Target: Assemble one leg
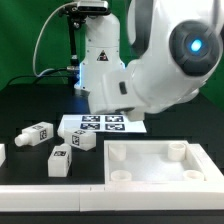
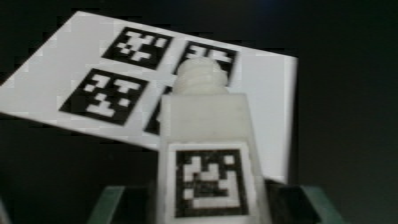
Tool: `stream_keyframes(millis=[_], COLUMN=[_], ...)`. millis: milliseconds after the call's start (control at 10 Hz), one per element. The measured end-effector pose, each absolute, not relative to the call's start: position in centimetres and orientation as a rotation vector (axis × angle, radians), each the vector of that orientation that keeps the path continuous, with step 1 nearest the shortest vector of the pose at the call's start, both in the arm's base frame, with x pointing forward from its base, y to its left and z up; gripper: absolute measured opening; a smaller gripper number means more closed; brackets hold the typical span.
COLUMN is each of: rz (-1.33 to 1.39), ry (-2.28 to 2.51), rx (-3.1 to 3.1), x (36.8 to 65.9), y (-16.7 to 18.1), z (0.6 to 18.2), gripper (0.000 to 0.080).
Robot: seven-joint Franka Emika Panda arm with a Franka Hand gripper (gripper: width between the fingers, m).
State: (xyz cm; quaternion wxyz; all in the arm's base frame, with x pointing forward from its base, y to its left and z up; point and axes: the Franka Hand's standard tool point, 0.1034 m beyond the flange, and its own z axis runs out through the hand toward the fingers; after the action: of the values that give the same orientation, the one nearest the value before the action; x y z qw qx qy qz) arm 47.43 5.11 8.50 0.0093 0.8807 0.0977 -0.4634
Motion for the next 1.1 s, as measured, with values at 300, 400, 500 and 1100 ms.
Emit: stream_keyframes(millis=[300, 400, 500, 1100], rz=[-1.323, -1.218, -1.105, -0.458], ry=[0.283, 0.288, 0.293, 0.21], rx=[2.802, 2.85, 2.898, 3.175], x=[50.2, 50.8, 51.0, 58.9], y=[5.3, 5.4, 5.4, 9.0], z=[9.5, 9.5, 9.6, 14.2], gripper=[0.0284, 0.0284, 0.0284, 0.0284])
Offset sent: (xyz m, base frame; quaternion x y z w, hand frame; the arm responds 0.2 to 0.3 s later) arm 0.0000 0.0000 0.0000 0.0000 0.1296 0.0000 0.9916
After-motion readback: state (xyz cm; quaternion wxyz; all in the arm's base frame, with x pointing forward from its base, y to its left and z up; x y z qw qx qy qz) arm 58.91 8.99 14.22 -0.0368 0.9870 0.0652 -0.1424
